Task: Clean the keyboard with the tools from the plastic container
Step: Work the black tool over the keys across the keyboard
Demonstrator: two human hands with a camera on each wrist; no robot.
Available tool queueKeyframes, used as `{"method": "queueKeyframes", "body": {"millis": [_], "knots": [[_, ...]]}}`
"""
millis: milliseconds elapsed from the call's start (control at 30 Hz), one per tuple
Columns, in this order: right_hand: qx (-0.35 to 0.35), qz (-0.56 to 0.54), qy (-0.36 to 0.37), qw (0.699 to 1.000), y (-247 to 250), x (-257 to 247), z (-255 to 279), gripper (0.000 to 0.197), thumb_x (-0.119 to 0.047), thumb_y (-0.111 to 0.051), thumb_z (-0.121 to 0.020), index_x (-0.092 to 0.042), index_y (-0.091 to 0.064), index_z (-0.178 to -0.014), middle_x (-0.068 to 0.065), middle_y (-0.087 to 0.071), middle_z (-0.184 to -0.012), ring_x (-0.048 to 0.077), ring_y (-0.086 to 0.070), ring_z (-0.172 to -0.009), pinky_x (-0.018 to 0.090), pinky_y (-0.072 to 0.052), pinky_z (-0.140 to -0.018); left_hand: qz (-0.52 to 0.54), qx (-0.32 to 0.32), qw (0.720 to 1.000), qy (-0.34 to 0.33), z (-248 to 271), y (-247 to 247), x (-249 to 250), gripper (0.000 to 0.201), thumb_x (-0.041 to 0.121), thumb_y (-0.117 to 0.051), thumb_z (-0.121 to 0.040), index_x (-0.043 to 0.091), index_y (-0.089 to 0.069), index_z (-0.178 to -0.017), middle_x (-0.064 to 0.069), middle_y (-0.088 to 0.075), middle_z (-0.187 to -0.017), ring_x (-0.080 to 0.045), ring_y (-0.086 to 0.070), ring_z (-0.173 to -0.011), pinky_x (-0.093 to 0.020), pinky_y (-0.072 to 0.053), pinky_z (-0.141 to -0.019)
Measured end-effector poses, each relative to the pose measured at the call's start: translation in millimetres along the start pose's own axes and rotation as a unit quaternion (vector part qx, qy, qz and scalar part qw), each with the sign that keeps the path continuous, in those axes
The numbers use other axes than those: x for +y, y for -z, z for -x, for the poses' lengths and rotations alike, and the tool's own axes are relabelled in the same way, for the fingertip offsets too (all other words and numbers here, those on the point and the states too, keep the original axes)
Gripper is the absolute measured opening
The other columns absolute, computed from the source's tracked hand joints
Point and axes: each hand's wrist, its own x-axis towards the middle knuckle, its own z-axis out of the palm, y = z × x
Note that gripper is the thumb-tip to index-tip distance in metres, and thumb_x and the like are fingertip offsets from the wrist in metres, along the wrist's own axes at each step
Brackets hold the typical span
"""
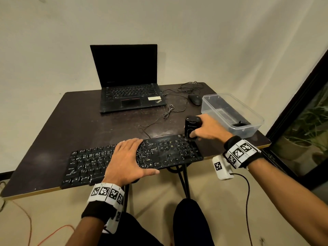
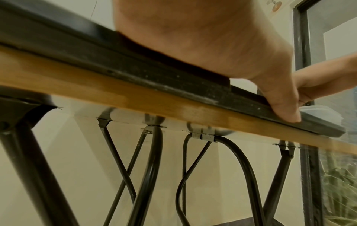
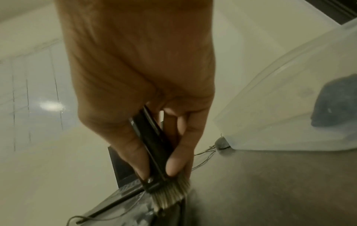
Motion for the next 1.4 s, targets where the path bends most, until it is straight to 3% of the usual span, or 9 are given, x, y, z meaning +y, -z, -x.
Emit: {"method": "queueKeyframes", "body": {"millis": [167, 300, 467, 667, 800, 933, 1067, 1233, 1400], "knots": [[-0.031, -0.031, -0.012, 0.999, 4.2, 3.0, 2.0, 0.034, 0.002, -0.083, -0.080, -0.004, -0.074, -0.113, 0.013, -0.079, -0.103, 0.032, -0.079, -0.087, 0.033, -0.065, -0.061, 0.001, 0.003, 1.000, -0.001, 0.1, -0.2, -0.1, 0.132, 0.108, -0.052, -0.053, 0.021, -0.045, -0.151, 0.004, -0.049, -0.152, -0.018, -0.041, -0.142, -0.043, -0.021, -0.127], [0.020, -0.042, -0.017, 0.999, -2.9, 6.7, 5.8, 0.034, -0.005, -0.084, -0.078, -0.013, -0.075, -0.110, 0.007, -0.080, -0.100, 0.026, -0.080, -0.080, 0.044, -0.068, -0.074, 0.013, 0.010, 1.000, -0.004, 0.9, -0.9, -0.1, 0.128, 0.105, -0.055, -0.052, 0.021, -0.047, -0.149, 0.006, -0.051, -0.148, -0.016, -0.042, -0.139, -0.042, -0.023, -0.126], [-0.013, -0.096, -0.014, 0.995, 0.7, 8.8, 19.0, 0.033, 0.005, -0.080, -0.082, -0.011, -0.076, -0.110, 0.007, -0.079, -0.101, 0.021, -0.077, -0.089, 0.025, -0.062, -0.059, 0.011, 0.015, 1.000, -0.006, 1.2, -1.4, -0.6, 0.128, 0.105, -0.056, -0.052, 0.021, -0.048, -0.148, 0.006, -0.051, -0.148, -0.015, -0.043, -0.138, -0.041, -0.022, -0.126], [-0.041, -0.086, -0.017, 0.995, -1.2, 11.1, 30.7, 0.035, 0.004, -0.082, -0.080, -0.005, -0.075, -0.114, 0.013, -0.079, -0.106, 0.029, -0.077, -0.095, 0.028, -0.062, -0.060, 0.009, 0.010, 1.000, -0.005, 1.0, -1.4, -1.2, 0.128, 0.104, -0.057, -0.053, 0.021, -0.047, -0.149, 0.005, -0.050, -0.150, -0.016, -0.042, -0.140, -0.041, -0.021, -0.127], [-0.011, -0.067, -0.028, 0.997, -0.7, 10.8, 38.2, 0.037, -0.001, -0.084, -0.079, -0.009, -0.074, -0.113, 0.010, -0.078, -0.104, 0.029, -0.078, -0.092, 0.038, -0.067, -0.069, 0.010, 0.012, 1.000, -0.006, 0.4, -1.8, -0.3, 0.127, 0.104, -0.056, -0.052, 0.021, -0.048, -0.148, 0.005, -0.052, -0.149, -0.017, -0.043, -0.139, -0.040, -0.022, -0.126], [-0.049, -0.058, -0.031, 0.997, 2.6, 4.2, 47.0, 0.034, 0.000, -0.084, -0.078, -0.005, -0.074, -0.110, 0.009, -0.079, -0.099, 0.026, -0.077, -0.092, 0.029, -0.061, -0.060, 0.009, 0.011, 1.000, -0.004, 0.5, -1.6, -0.7, 0.128, 0.105, -0.055, -0.052, 0.021, -0.047, -0.149, 0.005, -0.051, -0.149, -0.017, -0.043, -0.140, -0.041, -0.022, -0.126], [-0.004, -0.058, -0.043, 0.997, 0.0, 0.8, 58.5, 0.028, 0.000, -0.084, -0.079, -0.008, -0.073, -0.104, 0.004, -0.076, -0.092, 0.020, -0.075, -0.080, 0.026, -0.060, -0.057, 0.010, 0.009, 1.000, -0.006, 1.3, 0.1, 1.1, 0.127, 0.105, -0.055, -0.052, 0.022, -0.047, -0.148, 0.005, -0.051, -0.149, -0.017, -0.042, -0.140, -0.040, -0.021, -0.126], [0.047, -0.050, -0.049, 0.996, -9.1, 10.2, 73.0, 0.028, -0.008, -0.085, -0.075, -0.014, -0.075, -0.100, 0.006, -0.080, -0.090, 0.027, -0.079, -0.077, 0.044, -0.068, -0.073, 0.009, 0.009, 1.000, -0.003, 2.2, 0.9, 1.8, 0.129, 0.104, -0.055, -0.052, 0.020, -0.047, -0.149, 0.004, -0.051, -0.151, -0.018, -0.043, -0.141, -0.040, -0.020, -0.127], [0.076, 0.000, -0.027, 0.997, -22.6, 6.1, 87.7, 0.022, -0.019, -0.088, -0.067, -0.020, -0.075, -0.085, -0.004, -0.077, -0.077, 0.020, -0.075, -0.077, 0.040, -0.063, -0.075, 0.005, 0.008, 1.000, 0.000, 2.6, 0.2, 0.7, 0.129, 0.105, -0.054, -0.052, 0.021, -0.047, -0.149, 0.005, -0.051, -0.150, -0.017, -0.043, -0.140, -0.040, -0.020, -0.127]]}}
